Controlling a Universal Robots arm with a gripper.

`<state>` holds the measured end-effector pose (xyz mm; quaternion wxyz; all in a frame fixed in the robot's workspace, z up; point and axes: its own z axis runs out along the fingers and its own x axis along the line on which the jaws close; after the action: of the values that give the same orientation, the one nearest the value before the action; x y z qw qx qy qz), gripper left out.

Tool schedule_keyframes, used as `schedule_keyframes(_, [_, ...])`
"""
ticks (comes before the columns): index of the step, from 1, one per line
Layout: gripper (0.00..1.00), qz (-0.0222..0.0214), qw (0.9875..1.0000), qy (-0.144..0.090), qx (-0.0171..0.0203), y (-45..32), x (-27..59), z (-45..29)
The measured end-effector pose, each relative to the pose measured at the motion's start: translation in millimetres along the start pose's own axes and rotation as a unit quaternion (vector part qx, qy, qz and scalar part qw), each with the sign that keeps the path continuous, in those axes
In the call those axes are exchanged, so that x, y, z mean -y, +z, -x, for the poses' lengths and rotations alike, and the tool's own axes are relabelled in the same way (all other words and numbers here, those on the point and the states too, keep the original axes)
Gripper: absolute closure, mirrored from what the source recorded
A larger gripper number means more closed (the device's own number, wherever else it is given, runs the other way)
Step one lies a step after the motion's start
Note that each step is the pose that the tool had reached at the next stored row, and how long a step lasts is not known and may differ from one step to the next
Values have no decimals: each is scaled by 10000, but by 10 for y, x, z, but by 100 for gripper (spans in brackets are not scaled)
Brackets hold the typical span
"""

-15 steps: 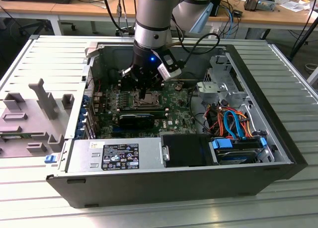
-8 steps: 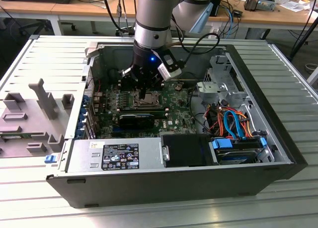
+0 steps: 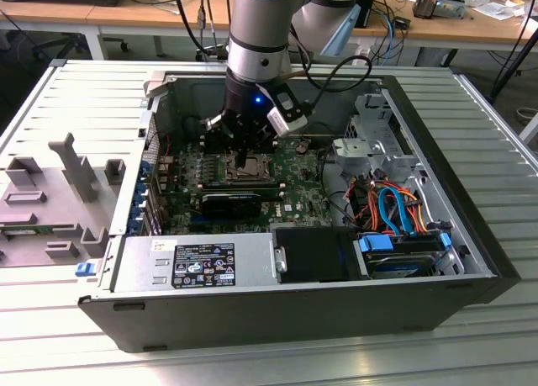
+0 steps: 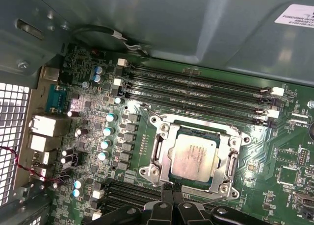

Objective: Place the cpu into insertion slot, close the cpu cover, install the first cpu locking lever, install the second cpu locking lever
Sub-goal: 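Install the first cpu locking lever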

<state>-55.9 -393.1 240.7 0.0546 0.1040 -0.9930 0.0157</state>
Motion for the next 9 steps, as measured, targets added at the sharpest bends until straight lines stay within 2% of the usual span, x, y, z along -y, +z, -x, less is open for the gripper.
schedule_keyframes(9, [89, -4, 10000, -36, 0, 0, 0, 0])
